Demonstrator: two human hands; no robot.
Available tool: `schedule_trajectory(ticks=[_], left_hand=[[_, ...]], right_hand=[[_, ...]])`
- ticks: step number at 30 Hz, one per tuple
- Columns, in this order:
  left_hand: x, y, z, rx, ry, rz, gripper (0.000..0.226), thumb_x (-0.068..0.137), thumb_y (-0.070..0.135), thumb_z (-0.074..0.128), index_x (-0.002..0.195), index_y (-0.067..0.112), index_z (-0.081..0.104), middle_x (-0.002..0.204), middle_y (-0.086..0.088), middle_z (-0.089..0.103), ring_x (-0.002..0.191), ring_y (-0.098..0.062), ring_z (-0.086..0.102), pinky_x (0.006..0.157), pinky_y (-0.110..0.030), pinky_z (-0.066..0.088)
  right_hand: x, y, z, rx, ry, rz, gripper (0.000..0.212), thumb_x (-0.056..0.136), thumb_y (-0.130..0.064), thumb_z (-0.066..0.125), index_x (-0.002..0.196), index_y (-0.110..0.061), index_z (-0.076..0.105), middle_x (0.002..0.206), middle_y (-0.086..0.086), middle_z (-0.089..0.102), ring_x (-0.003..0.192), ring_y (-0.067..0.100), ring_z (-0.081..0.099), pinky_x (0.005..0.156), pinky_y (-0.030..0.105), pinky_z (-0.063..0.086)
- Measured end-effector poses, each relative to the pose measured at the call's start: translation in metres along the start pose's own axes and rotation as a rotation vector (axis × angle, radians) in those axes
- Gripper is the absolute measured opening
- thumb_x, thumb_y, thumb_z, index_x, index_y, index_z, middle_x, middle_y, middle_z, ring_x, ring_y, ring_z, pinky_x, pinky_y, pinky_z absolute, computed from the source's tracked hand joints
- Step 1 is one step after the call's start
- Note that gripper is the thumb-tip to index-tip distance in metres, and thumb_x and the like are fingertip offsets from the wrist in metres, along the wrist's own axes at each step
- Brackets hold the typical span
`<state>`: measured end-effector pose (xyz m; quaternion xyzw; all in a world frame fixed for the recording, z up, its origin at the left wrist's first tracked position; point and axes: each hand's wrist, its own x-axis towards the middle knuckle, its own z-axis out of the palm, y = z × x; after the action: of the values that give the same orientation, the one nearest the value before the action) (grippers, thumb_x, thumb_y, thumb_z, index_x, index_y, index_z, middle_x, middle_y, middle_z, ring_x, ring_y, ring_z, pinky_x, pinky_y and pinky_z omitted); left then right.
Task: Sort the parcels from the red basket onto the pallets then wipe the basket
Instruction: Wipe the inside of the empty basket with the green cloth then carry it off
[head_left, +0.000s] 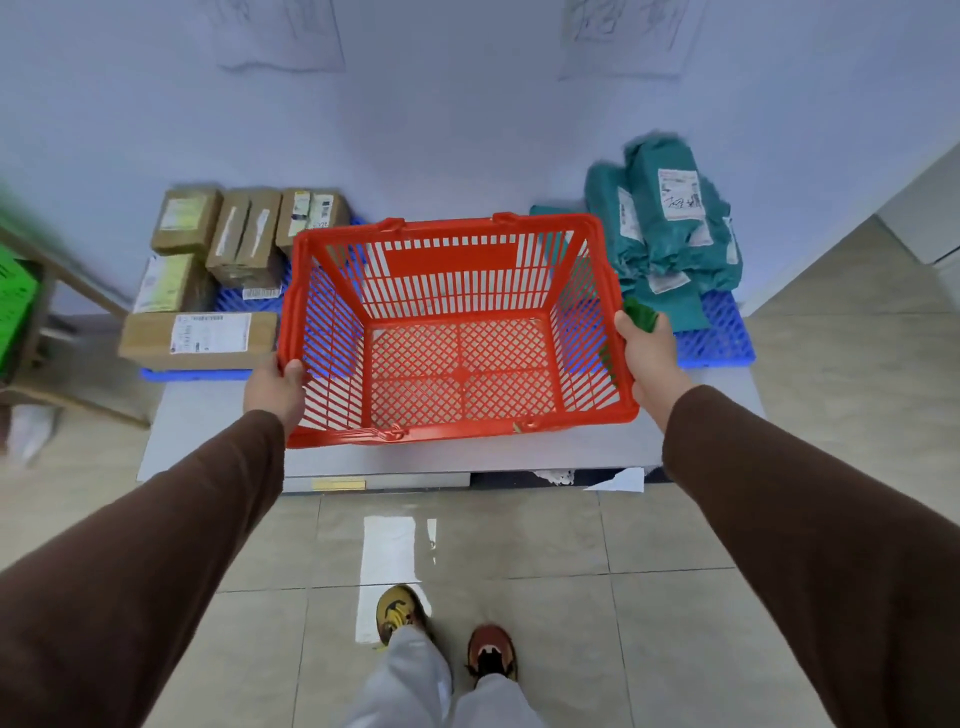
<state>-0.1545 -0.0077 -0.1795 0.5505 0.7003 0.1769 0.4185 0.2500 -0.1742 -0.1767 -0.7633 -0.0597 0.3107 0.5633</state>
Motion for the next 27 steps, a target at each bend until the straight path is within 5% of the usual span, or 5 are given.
schedule_trajectory(ticks=[6,9,15,20,27], left_hand=[[-0.008,0.015,-0.069,-0.02,0.125,0.058,0.036,0.096,0.038,0.045,0.115,0.011,0.059,0.11,-0.023,0.069,0.098,-0.042,0.067,0.093,-0.056,0.054],[-0.021,0.026,-0.118,-0.049,0.196,0.106,0.035,0.088,0.04,0.047,0.098,0.01,0.063,0.104,-0.027,0.07,0.1,-0.043,0.067,0.093,-0.054,0.053],[-0.086,0.05,-0.234,-0.075,0.337,0.14,0.035,0.098,0.03,0.049,0.11,0.002,0.066,0.106,-0.022,0.071,0.098,-0.037,0.067,0.093,-0.048,0.052],[-0.101,0.024,-0.334,-0.164,0.446,0.083,0.046,0.086,0.043,0.052,0.105,0.004,0.067,0.102,-0.025,0.071,0.097,-0.041,0.068,0.088,-0.051,0.055],[-0.107,-0.044,-0.47,-0.207,0.566,0.042,0.031,0.093,0.03,0.054,0.101,0.003,0.067,0.101,-0.023,0.072,0.097,-0.037,0.069,0.088,-0.048,0.054]], right_hand=[[-0.047,-0.075,0.007,0.037,-0.065,-0.095,0.017,0.093,-0.027,0.069,0.092,-0.027,0.052,0.105,0.005,0.067,0.104,0.027,0.067,0.096,0.049,0.054],[-0.074,-0.117,0.02,0.072,-0.165,-0.134,0.021,0.092,-0.021,0.07,0.105,-0.019,0.054,0.108,0.009,0.068,0.098,0.025,0.068,0.094,0.05,0.055],[-0.138,-0.202,0.073,0.056,-0.353,-0.218,0.043,0.088,-0.011,0.074,0.124,-0.01,0.052,0.106,0.009,0.068,0.081,0.016,0.069,0.064,0.03,0.057],[-0.191,-0.248,0.145,0.023,-0.503,-0.261,0.058,0.072,-0.018,0.08,0.123,-0.017,0.052,0.11,0.011,0.071,0.089,0.026,0.074,0.078,0.049,0.061],[-0.305,-0.263,0.276,0.006,-0.651,-0.297,0.057,0.079,-0.003,0.077,0.129,-0.01,0.048,0.109,0.013,0.069,0.083,0.024,0.072,0.065,0.037,0.058]])
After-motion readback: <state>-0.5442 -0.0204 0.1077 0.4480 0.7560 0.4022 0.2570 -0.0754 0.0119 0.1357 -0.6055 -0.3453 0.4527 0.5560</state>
